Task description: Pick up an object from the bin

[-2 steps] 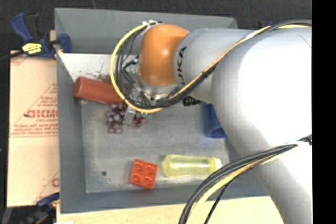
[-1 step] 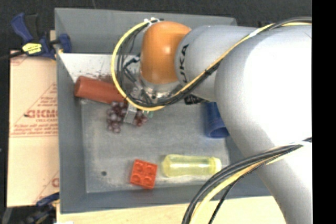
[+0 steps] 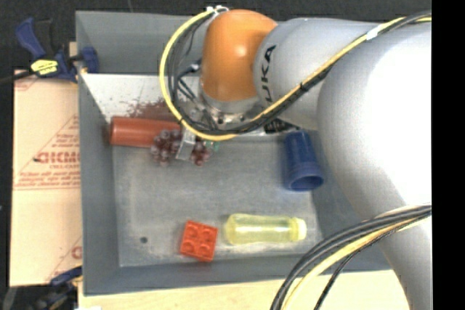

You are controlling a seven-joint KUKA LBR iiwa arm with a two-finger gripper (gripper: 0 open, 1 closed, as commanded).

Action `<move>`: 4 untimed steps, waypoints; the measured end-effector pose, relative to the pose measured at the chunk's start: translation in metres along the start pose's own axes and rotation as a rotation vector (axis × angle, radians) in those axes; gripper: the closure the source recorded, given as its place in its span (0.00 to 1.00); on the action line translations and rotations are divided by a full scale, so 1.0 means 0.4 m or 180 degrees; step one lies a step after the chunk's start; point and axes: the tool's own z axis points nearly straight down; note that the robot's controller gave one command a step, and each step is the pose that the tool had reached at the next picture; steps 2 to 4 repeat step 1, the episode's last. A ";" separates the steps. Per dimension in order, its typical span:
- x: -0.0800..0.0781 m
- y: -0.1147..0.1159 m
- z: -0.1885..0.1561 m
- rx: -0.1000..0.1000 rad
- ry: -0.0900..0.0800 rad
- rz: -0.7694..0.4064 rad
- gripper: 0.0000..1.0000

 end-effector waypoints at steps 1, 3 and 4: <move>-0.004 0.001 -0.056 -0.0006 -0.0010 0.0000 1.00; -0.004 0.001 -0.056 -0.0006 -0.0010 0.0000 1.00; -0.004 0.001 -0.056 -0.0006 -0.0010 0.0000 1.00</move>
Offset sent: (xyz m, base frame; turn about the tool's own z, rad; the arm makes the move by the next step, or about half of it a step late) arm 0.0015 0.0000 0.0411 0.0000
